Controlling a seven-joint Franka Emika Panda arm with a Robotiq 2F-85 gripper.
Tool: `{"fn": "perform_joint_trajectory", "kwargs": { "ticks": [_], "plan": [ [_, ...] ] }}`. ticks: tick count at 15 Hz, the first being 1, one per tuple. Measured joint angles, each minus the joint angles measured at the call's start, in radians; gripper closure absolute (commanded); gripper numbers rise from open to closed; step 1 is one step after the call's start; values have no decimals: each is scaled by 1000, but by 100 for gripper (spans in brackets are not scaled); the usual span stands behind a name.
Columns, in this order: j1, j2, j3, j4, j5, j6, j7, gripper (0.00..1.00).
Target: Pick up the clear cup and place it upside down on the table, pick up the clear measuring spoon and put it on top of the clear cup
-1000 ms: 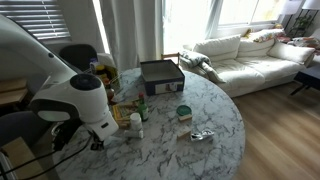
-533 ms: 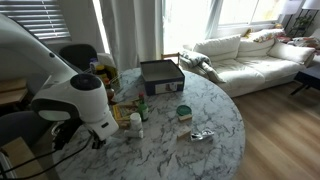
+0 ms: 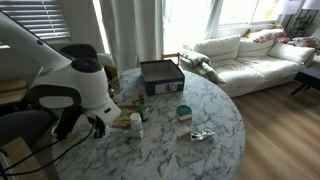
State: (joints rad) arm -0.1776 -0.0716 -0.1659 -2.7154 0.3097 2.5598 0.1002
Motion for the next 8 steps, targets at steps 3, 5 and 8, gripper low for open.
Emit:
{"fn": "perform_joint_trajectory", "kwargs": {
  "ticks": [3,5,8],
  "plan": [
    [1,-76,11,47,-118,-134,2,99],
    [1,-122,19,85,-189,-227,2,99],
    [7,-179,34,148,-229,-359,-14,99]
  ]
}}
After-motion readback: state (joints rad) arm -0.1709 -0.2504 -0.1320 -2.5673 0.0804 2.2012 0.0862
